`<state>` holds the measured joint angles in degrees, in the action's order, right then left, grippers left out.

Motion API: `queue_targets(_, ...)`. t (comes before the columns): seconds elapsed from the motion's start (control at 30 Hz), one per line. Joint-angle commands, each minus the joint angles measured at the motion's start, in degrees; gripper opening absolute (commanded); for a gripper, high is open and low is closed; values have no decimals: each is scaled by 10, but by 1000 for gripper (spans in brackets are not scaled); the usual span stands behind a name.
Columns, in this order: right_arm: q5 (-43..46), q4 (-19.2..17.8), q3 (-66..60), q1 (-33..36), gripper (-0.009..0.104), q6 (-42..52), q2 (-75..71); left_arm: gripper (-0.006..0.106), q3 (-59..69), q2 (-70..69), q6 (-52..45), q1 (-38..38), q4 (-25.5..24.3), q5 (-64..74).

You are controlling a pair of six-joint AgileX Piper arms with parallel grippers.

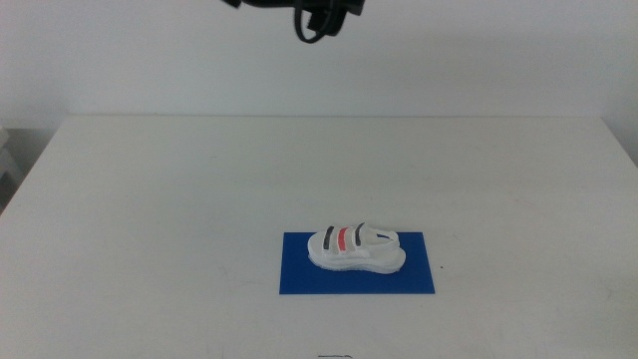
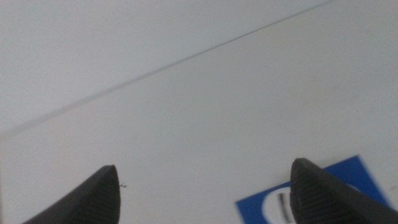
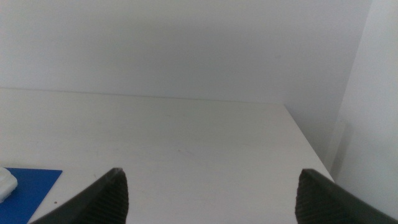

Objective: Use one arm to grab the shoe from the table and place it on the mat.

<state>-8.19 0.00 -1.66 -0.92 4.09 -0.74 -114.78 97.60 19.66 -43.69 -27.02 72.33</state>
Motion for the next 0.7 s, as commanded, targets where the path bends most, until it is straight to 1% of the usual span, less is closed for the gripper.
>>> queue_targets(0.0,45,-5,11,1,94,3,-11,94,-17,-34,-65,-1,-24,32)
queue_targets(0.07,45,-5,11,1,94,3,-11,94,-16,-36,-107,-1,-43,32)
queue_targets(0.13,45,-5,11,1,94,3,-11,94,-15,-44,-114,-1,-56,32)
queue_targets(0.3,45,-5,11,1,94,3,-11,94,-15,-89,-111,-1,-40,31)
queue_targets(0.4,45,-5,11,1,94,3,-11,94,-10,-118,-114,-1,-44,22)
queue_targets(0.5,45,-5,11,1,94,3,-11,94,31,-154,-112,6,-52,-16)
queue_targets(0.57,45,-5,11,1,94,3,-11,94,70,-180,-103,36,-30,-61)
queue_targets(0.67,45,-5,11,1,94,3,-11,94,144,-228,-106,97,50,-138)
